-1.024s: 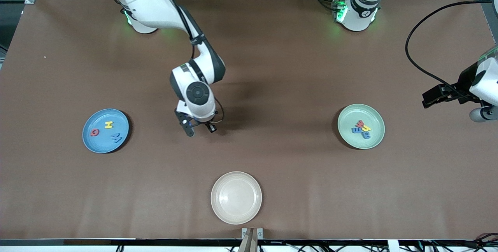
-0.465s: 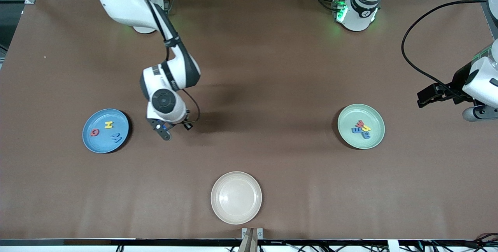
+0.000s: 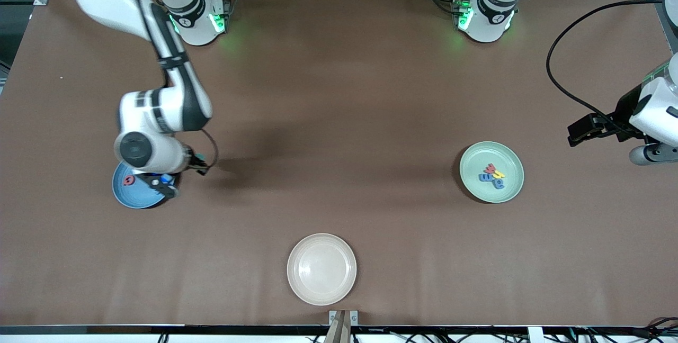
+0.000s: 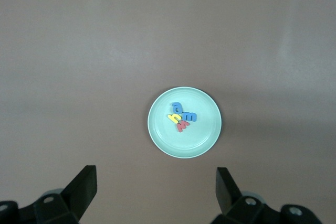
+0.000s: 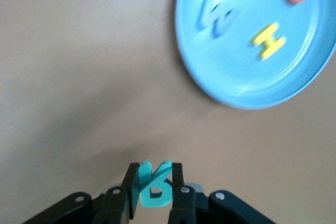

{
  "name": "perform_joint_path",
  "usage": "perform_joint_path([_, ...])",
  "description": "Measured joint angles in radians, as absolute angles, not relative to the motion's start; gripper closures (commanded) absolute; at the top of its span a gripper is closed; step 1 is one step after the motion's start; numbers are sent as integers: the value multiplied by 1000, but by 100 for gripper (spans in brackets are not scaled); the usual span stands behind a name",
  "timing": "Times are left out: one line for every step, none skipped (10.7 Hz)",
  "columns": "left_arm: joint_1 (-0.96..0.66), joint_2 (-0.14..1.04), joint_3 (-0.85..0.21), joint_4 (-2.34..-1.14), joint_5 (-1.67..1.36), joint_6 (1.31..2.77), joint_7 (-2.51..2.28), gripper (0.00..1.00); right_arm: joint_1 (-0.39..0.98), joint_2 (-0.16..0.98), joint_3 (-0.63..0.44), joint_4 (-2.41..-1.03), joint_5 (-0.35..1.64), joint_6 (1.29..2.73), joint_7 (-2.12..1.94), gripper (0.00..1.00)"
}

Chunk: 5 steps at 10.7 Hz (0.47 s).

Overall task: Sort uppercase to blue plate, lowercase to green plate
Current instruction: 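Carry the R with the right gripper to the blue plate, then open the right gripper to drop the R on the blue plate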

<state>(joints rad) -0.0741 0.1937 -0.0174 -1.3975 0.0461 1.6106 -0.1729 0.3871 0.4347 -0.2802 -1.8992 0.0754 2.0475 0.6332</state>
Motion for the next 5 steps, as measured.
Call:
perform_joint_path([-72,193,-16,-1397,46,1611,-169,0,329,430,-281,-1903,75,2039,533,100])
perform_joint_path([-71,193,-14,-1397,46,1611,-150,0,277,429,-281,-1906,75,2033,447,100])
perform_joint_path([-71,193,-14,-1397,46,1611,-120,0,237,428,-281,-1907,76,2030,382,72])
perform_joint_path([-71,193,-14,-1397,46,1611,-97,0,212,428,-281,-1907,76,2028,342,14])
perform_joint_path([-71,192,-14,-1397,46,1611,-91,0,202,428,-281,-1907,76,2023,327,0])
